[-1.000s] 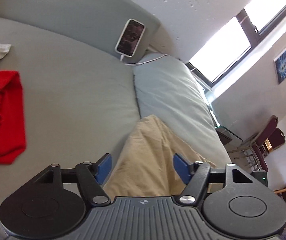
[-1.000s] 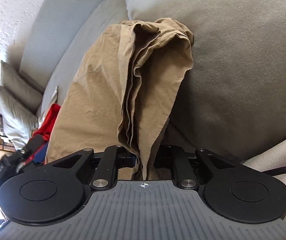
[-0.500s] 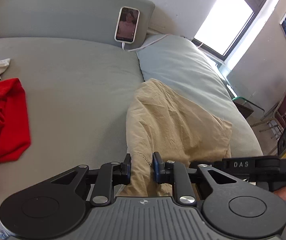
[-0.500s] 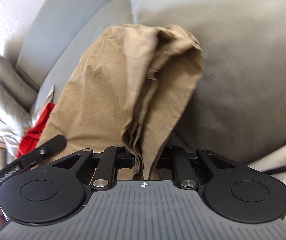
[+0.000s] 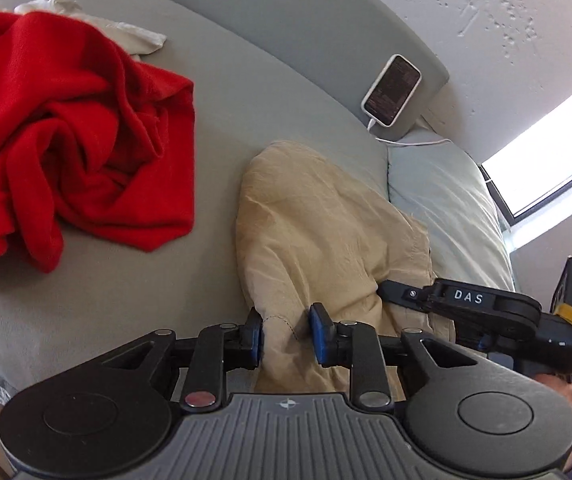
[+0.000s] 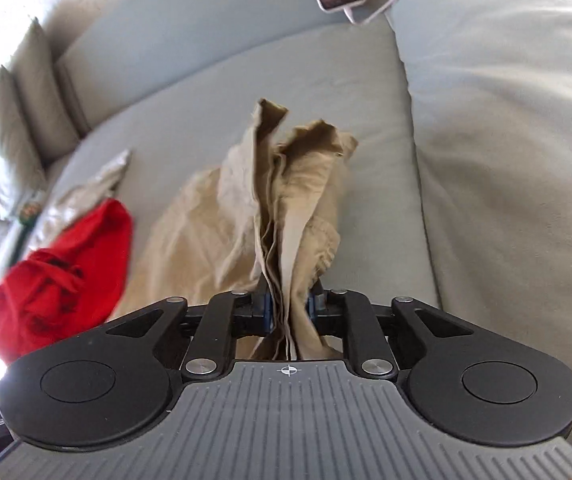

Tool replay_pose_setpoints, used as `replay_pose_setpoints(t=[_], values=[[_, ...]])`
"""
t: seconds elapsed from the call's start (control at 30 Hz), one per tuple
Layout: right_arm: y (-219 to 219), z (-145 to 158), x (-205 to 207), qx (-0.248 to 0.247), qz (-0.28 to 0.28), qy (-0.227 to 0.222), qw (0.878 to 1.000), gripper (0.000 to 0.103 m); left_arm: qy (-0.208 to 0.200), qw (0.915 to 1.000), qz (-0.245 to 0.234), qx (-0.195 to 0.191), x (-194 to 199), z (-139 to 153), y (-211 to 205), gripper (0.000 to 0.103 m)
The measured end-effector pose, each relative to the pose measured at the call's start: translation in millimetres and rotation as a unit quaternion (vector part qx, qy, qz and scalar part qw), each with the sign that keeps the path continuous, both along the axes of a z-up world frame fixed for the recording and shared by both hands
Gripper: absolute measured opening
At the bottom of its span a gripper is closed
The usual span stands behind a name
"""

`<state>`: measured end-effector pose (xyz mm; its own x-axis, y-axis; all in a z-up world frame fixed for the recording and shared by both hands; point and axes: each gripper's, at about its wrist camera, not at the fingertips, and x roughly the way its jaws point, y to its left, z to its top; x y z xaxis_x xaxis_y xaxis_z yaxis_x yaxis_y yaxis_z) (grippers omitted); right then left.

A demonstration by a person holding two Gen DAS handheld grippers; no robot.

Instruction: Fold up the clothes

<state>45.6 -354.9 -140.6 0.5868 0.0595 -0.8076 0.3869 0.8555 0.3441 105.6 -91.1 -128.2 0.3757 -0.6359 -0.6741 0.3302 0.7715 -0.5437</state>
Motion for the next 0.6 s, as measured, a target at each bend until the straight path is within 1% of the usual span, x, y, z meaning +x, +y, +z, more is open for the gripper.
replay_pose_setpoints(t=[0.03, 0.07, 0.1, 0.13, 0.2, 0.23, 0.27, 0.33, 0.37, 0.4, 0.43, 0.47, 0.5, 0.53, 0.6], values=[[0, -2, 0, 0.002, -0.005, -0.002, 1.000, 0.041, -0.009, 0.9999, -0.008, 0.009, -2, 3, 0, 0.029], [-1, -1, -3, 0.009, -0.012, -0.001, 1.000, 0.044, -0.014, 0.9996, -0.012, 0.020, -4, 6, 1, 0.034], [-1, 2, -6, 0.015, -0.020, 0.002, 1.000, 0.050, -0.018, 0.9993, -0.009, 0.032, -9, 12, 5, 0.035], [-2, 4, -9, 0.022, -0.028, 0.005, 0.999, 0.052, -0.022, 0.9988, -0.006, 0.043, -13, 18, 9, 0.038], [-9, 13, -29, 0.024, -0.044, -0.003, 0.999, 0.060, -0.034, 0.9978, -0.004, 0.057, -24, 30, 19, 0.041], [-13, 18, -42, 0.023, -0.054, -0.011, 0.998, 0.061, -0.043, 0.9972, -0.003, 0.060, -31, 37, 24, 0.043], [-18, 23, -53, 0.020, -0.063, -0.019, 0.998, 0.061, -0.060, 0.9963, -0.002, 0.061, -37, 44, 29, 0.045], [-26, 33, -72, 0.011, -0.083, -0.032, 0.996, 0.061, -0.096, 0.9935, 0.001, 0.061, -49, 57, 39, 0.044], [-29, 39, -80, 0.004, -0.094, -0.038, 0.995, 0.061, -0.123, 0.9907, -0.004, 0.060, -53, 62, 38, 0.040], [-22, 41, -81, -0.005, -0.081, -0.045, 0.996, 0.061, -0.149, 0.9871, -0.010, 0.058, -57, 67, 36, 0.036], [-13, 42, -81, -0.013, -0.062, -0.051, 0.997, 0.059, -0.170, 0.9836, -0.025, 0.055, -59, 71, 31, 0.025], [-4, 44, -81, -0.021, -0.043, -0.058, 0.997, 0.041, -0.178, 0.9817, -0.039, 0.054, -60, 73, 24, 0.011], [5, 45, -80, -0.029, -0.024, -0.064, 0.997, 0.017, -0.181, 0.9807, -0.051, 0.053, -60, 72, 16, 0.005], [14, 46, -80, -0.038, -0.004, -0.071, 0.997, 0.012, -0.184, 0.9795, -0.062, 0.052, -61, 71, 7, 0.002], [32, 49, -80, -0.054, 0.034, -0.084, 0.994, 0.012, -0.200, 0.9732, -0.088, 0.072, -66, 63, -11, 0.001]])
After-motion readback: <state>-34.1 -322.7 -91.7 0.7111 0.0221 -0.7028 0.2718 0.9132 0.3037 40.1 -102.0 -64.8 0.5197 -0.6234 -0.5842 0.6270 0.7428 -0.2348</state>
